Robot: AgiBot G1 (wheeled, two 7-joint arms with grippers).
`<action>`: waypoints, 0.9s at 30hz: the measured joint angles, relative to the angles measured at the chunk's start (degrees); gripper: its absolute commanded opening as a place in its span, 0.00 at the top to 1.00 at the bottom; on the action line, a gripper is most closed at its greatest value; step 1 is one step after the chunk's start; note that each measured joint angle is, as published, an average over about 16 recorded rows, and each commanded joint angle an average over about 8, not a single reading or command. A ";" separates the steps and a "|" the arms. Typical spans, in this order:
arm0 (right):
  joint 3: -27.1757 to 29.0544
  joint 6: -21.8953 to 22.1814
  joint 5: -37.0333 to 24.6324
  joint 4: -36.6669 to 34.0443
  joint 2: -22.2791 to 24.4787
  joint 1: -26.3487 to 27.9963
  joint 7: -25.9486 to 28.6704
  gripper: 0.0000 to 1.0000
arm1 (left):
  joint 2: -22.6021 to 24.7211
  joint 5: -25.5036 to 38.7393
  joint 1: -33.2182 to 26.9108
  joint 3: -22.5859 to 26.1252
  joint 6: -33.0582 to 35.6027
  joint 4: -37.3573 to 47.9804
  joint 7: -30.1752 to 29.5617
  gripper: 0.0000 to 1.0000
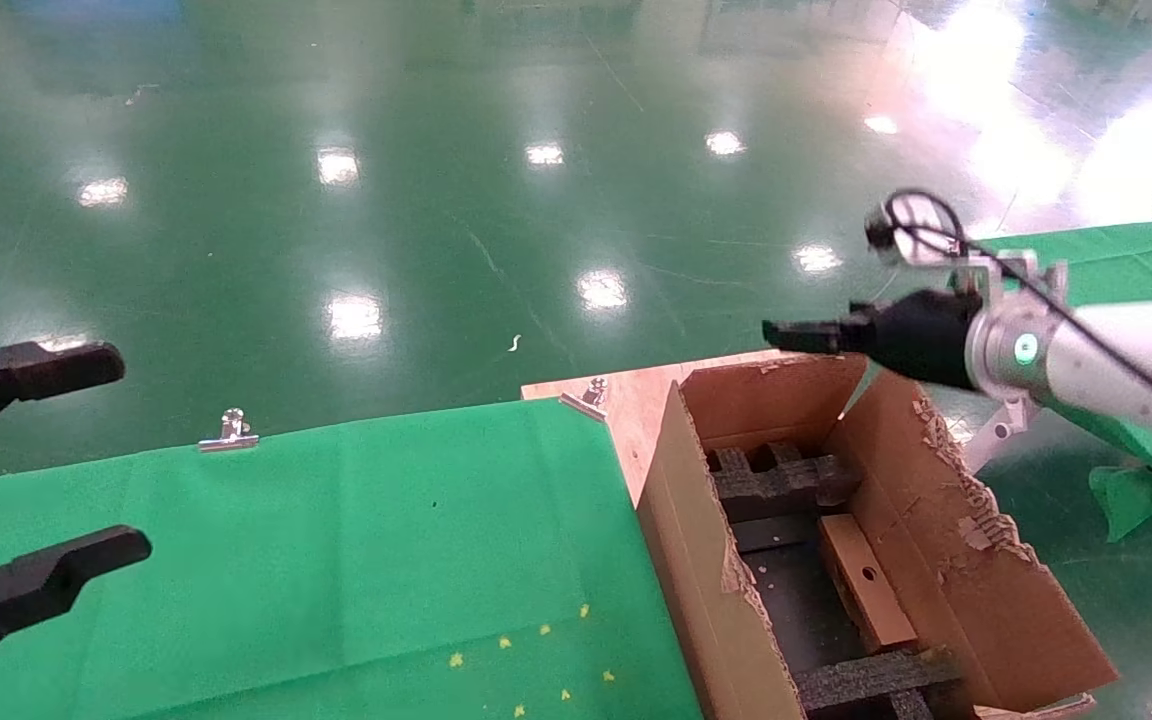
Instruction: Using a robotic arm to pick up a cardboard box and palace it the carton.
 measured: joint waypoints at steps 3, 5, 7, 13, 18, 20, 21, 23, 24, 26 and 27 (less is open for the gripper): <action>2.49 -2.14 2.69 -0.19 -0.46 -1.31 -3.75 0.00 | 0.00 0.00 0.00 0.00 0.00 0.00 0.00 0.00; 4.44 -3.82 4.80 -0.34 -0.82 -2.34 -6.70 0.00 | 0.00 0.00 0.00 0.00 0.00 0.00 0.00 0.00; 6.52 -5.62 7.06 -0.50 -1.21 -3.44 -9.85 0.00 | 0.00 0.00 0.00 0.00 0.00 0.00 0.00 0.00; 12.79 -11.03 13.85 -0.97 -2.37 -6.76 -19.35 0.00 | 0.00 0.00 0.00 0.00 0.00 0.00 0.00 0.00; 18.04 -15.56 19.54 -1.38 -3.35 -9.53 -27.30 0.00 | 0.00 0.00 0.00 0.00 0.00 0.00 0.00 0.00; 20.12 -17.35 21.79 -1.54 -3.73 -10.63 -30.46 0.00 | 0.00 0.00 0.00 0.00 0.00 0.00 0.00 0.00; 21.16 -18.25 22.92 -1.61 -3.93 -11.18 -32.03 0.00 | 0.00 0.00 0.00 0.00 0.00 0.00 0.00 0.00; 23.26 -20.06 25.19 -1.78 -4.32 -12.29 -35.21 0.00 | 0.00 0.00 0.00 0.00 0.00 0.00 0.00 0.00; 24.30 -20.96 26.32 -1.85 -4.51 -12.84 -36.79 0.00 | 0.00 0.00 0.00 0.00 0.00 0.00 0.00 0.00; 26.41 -22.78 28.60 -2.02 -4.90 -13.96 -39.98 0.00 | 0.00 0.00 0.00 0.00 0.00 0.00 0.00 0.00; 27.47 -23.70 29.75 -2.10 -5.10 -14.52 -41.59 0.00 | 0.00 0.00 0.00 0.00 0.00 0.00 0.00 0.00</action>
